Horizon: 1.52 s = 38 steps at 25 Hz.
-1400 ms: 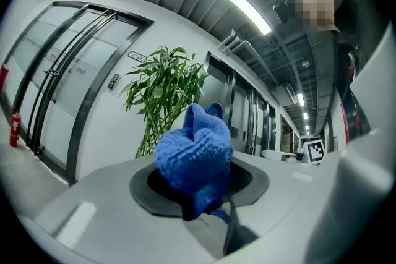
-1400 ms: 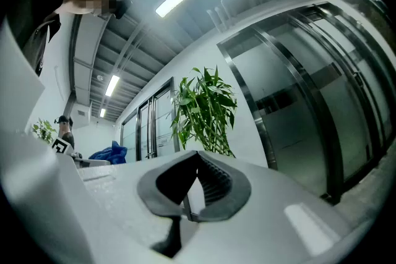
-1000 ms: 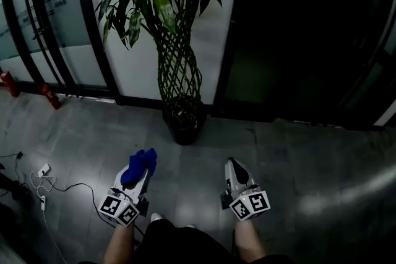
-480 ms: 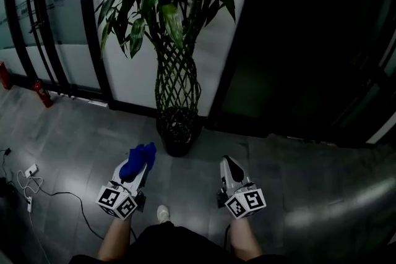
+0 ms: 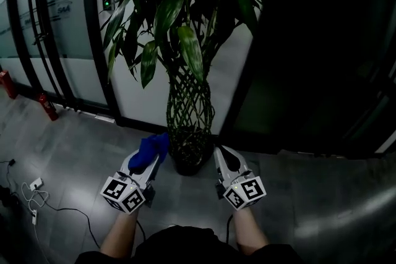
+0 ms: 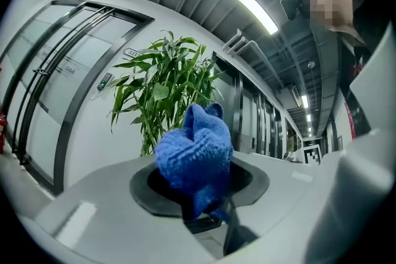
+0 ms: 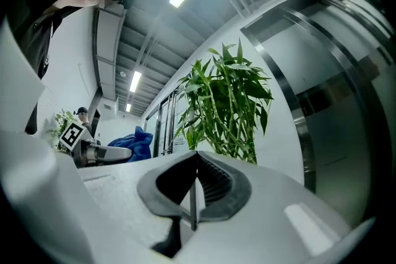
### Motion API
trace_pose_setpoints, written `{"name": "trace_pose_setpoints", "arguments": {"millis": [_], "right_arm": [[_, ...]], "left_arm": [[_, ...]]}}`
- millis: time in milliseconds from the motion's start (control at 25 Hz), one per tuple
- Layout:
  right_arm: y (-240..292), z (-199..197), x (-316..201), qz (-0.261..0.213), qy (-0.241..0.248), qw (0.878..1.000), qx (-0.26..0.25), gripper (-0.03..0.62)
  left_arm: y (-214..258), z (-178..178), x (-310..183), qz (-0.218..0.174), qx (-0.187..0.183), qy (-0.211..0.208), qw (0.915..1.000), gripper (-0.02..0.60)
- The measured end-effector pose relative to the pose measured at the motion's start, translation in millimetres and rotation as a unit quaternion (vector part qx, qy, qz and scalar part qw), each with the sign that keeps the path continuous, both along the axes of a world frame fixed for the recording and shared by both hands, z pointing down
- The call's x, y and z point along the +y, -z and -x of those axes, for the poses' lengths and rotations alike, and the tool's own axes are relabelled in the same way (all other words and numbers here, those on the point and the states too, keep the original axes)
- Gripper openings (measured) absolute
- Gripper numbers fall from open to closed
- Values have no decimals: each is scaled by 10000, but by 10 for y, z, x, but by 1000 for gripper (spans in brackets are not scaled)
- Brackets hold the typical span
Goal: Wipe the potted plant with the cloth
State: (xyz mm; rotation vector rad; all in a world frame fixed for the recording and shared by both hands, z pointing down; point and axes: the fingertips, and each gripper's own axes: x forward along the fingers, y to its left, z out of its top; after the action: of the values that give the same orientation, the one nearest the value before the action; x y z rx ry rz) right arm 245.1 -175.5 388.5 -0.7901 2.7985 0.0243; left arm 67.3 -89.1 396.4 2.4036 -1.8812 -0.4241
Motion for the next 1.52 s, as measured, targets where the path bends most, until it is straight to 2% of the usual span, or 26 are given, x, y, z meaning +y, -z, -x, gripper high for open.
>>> {"name": "trace_pose_setpoints", "arguments": {"millis": [240,320,560,680,800,920,1080,1200,1280,1360,1520], "right_arm": [[172,401,-405,-272,329,9988,246,3],[281,491,-566,-325,473,9981,241,3],[709,900,-1042,-634,1100,9915,271,3],[891,1119,-1173,-815,1346,9870,313,3],[1003,1258,-1237,-954,1594,9822,289,3],[1102,1352,-1313,-934,1704,9808,149,3],[1264,1521,-1474,-975,1745,9798,51,3],[1419,1644,-1553,-1175,1755,9774,65,3],[1483,1697,-1609,-1238,1747,9768,61,3],[1509,1736,-1660,-1291,1733,9763,94,3],[1553,1779,-1723,-1360,1697,9760,75,3]], "left_arm": [[259,152,-339,32,112,134,9998,153],[445,160,-450,-48,11,193,9998,153],[1349,115,-708,-546,-727,360,9952,153],[1776,-61,-820,-746,-1255,182,9891,153],[2180,-281,-895,-983,-1901,74,9768,153],[2572,-333,-1011,-1157,-2488,225,9613,153],[2873,-178,-1337,-834,-3030,710,9467,153],[3052,16,-1638,-863,-3500,1180,9253,153],[3069,113,-1810,-698,-3692,1440,9155,152],[3020,163,-1968,-487,-3860,1576,9076,153],[2864,158,-2192,-215,-4379,1709,8824,153]]}}
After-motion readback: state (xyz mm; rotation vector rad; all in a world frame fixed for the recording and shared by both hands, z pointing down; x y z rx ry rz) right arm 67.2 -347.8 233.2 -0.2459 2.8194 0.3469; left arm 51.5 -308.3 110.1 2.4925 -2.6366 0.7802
